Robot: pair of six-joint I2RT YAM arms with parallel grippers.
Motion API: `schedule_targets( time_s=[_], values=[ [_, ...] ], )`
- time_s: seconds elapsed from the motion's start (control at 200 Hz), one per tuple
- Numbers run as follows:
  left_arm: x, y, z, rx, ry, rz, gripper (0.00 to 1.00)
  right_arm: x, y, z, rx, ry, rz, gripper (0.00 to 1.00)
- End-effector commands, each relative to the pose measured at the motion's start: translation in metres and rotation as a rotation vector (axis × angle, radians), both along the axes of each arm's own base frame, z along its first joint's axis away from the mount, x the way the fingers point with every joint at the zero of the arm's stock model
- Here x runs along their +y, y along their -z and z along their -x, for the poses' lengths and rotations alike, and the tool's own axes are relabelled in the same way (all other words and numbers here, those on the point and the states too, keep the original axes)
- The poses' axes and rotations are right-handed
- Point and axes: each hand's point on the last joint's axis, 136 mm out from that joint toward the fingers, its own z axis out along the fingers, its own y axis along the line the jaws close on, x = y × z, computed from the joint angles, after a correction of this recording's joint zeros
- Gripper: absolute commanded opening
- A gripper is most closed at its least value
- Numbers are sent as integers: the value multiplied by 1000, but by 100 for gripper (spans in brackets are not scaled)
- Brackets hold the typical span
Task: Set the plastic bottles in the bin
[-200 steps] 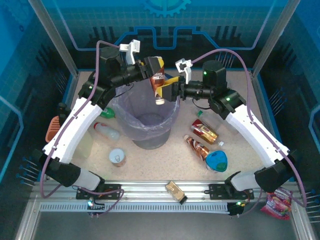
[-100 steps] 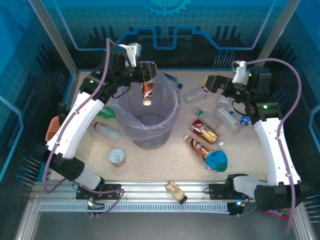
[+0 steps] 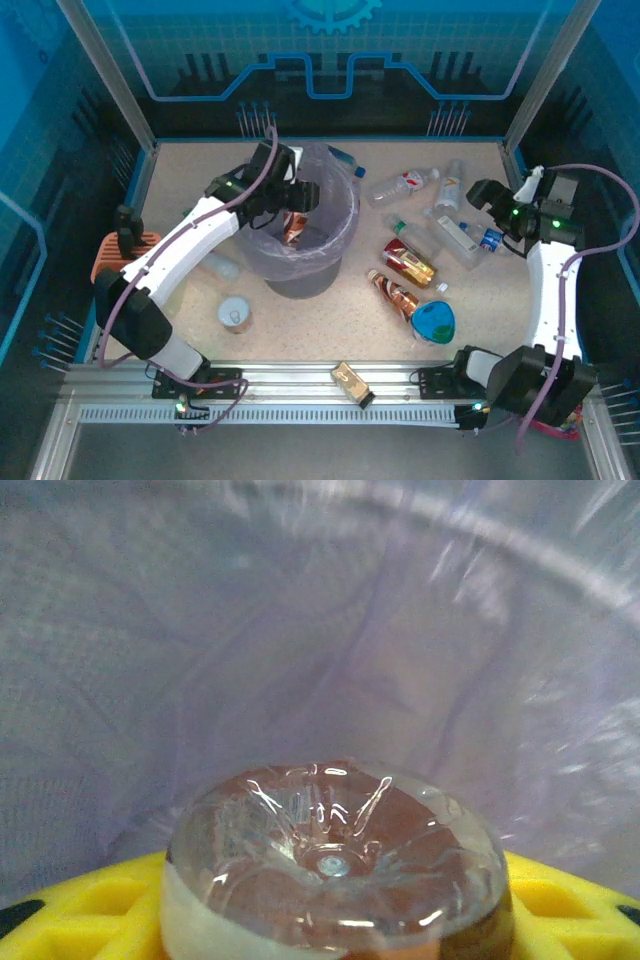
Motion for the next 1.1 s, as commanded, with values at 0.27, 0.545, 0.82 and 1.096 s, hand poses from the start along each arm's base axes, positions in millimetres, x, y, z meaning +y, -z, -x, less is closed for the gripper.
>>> schedule_targets(
  time_s=[0.27, 0.545, 0.82, 1.096],
  values=[
    [-3, 31, -3, -13, -61, 10, 30, -94, 104, 33, 328, 631, -148, 90],
    [-3, 47, -6, 7, -82, 6, 56, -106, 138, 21, 353, 827, -279, 91],
    [-3, 47, -9, 14, -84, -3, 81, -111, 166, -3, 365, 873, -352, 93],
    [3, 13, -5, -53, -77, 2, 89, -112, 184, -28, 378, 854, -346, 93]
  ],
)
